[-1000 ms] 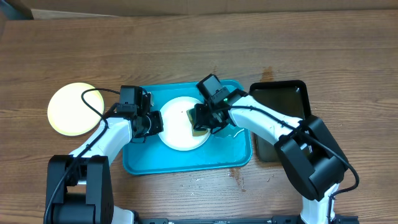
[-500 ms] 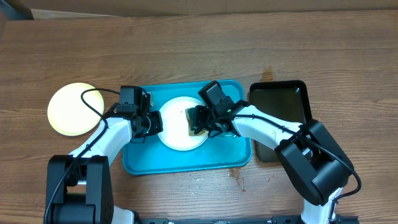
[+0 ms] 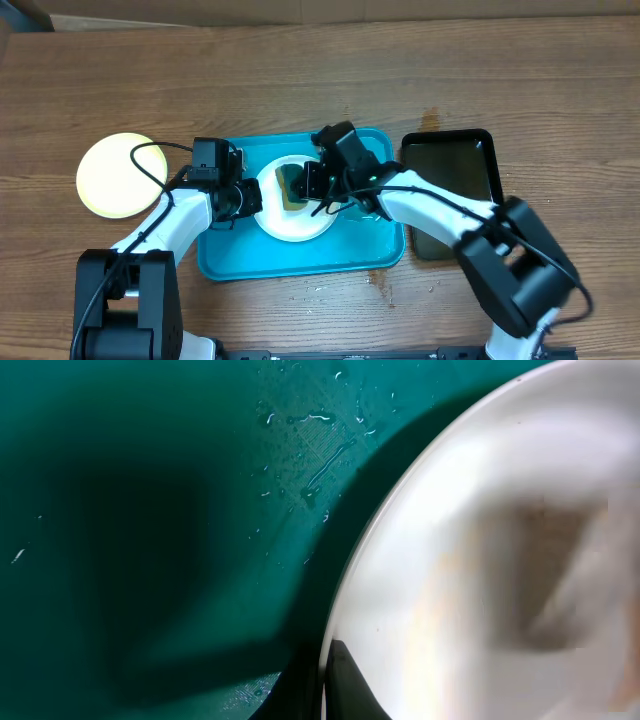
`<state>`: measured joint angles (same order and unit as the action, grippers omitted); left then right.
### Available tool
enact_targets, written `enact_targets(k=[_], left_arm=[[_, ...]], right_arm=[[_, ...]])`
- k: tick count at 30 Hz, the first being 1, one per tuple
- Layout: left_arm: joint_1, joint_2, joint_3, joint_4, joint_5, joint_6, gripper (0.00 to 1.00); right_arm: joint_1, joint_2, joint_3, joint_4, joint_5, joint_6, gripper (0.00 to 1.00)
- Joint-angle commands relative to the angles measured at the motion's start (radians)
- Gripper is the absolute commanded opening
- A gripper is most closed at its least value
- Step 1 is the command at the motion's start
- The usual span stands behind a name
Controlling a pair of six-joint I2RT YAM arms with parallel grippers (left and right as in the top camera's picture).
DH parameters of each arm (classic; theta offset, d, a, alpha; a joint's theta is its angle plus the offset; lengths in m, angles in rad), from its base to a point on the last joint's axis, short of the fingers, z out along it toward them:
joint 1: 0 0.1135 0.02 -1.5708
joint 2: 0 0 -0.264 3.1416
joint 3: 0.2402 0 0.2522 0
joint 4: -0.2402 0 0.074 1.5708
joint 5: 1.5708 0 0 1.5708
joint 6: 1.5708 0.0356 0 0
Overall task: Clean dirty plates on tray and stack at the side
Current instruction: 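Scrub the white plate held by the left gripper with the sponge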
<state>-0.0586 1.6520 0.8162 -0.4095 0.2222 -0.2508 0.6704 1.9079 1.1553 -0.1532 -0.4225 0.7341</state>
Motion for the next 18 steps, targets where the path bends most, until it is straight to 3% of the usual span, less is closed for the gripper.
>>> enact_targets(k=[1, 5, 18], left_arm=[[-0.008, 0.015, -0.009, 0.000, 0.007, 0.011, 0.04], [-0.008, 0.015, -0.009, -0.001, 0.007, 0.011, 0.04], [-0.008, 0.015, -0.009, -0.003, 0.007, 0.011, 0.04]], right_arm=[[-0.011, -0.112, 0.011, -0.055, -0.029, -0.031, 0.04], [-0.011, -0.101, 0.003, -0.086, -0.047, -0.032, 0.04], [-0.039, 0.022, -0.006, 0.064, -0.275, 0.003, 0.04]])
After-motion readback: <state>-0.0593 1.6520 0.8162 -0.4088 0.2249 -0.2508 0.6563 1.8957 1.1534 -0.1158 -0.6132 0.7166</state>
